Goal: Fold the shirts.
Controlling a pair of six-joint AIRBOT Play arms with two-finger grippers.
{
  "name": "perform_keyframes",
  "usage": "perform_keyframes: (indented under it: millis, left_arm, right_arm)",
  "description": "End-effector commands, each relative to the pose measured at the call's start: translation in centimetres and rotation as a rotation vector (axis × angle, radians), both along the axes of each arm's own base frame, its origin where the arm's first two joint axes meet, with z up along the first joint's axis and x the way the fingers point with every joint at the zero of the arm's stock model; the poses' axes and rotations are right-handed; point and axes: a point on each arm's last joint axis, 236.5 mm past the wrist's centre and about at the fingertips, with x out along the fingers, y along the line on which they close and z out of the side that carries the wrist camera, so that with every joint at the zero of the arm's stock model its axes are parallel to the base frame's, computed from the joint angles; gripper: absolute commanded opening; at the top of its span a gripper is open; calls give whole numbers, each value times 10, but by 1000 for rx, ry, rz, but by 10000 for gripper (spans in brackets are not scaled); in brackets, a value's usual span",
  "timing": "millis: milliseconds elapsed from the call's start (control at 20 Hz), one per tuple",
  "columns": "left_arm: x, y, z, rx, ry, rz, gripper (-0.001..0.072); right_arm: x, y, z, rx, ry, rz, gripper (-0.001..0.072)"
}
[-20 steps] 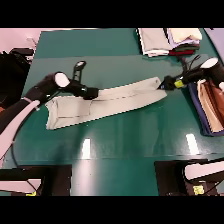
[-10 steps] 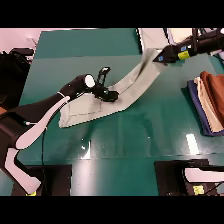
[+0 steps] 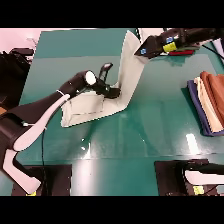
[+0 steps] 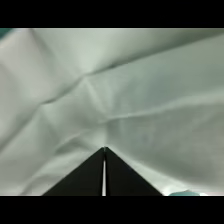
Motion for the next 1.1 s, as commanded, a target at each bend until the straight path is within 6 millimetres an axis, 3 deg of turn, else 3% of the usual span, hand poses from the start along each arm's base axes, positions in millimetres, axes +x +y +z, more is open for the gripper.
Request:
perform_keyframes:
  millis: [0, 150, 300, 350, 400, 450, 500, 550, 650, 750, 900, 1050]
  left_arm:
    - [28, 65, 70, 53, -142, 80, 25]
    - [40, 166, 153, 108, -280, 220, 26]
    - [27, 264, 242, 177, -471, 394, 26]
    - [18, 287, 266, 192, -525, 442, 26]
    - [8, 306, 287, 197, -570, 484, 26]
    - [-1, 318, 302, 198, -600, 515, 26]
    - [-9, 327, 314, 198, -625, 538, 26]
    - [-14, 331, 320, 198, -638, 548, 26]
    - [-20, 332, 320, 202, -626, 547, 25]
    - [-20, 326, 313, 203, -603, 529, 25]
    - [-19, 302, 308, 201, -605, 458, 25]
    - [-18, 279, 305, 186, -608, 402, 26]
  right_arm:
    - [-16, 44, 6, 69, 13, 75, 14]
    - [-35, 111, 8, 196, 40, 185, 14]
    - [-61, 204, -14, 275, 34, 285, 15]
    - [-70, 234, -26, 300, 30, 304, 15]
    - [-78, 262, -39, 320, 26, 312, 55]
    - [-83, 281, -53, 320, 22, 310, 256]
    - [-89, 294, -64, 311, 30, 326, 356]
    - [-92, 298, -68, 304, 36, 342, 355]
    - [-79, 283, -71, 253, 8, 349, 354]
    - [-54, 247, -79, 180, -7, 311, 353]
    - [-10, 160, -113, 75, 66, 144, 353]
    - [11, 61, -172, -31, 227, -22, 385]
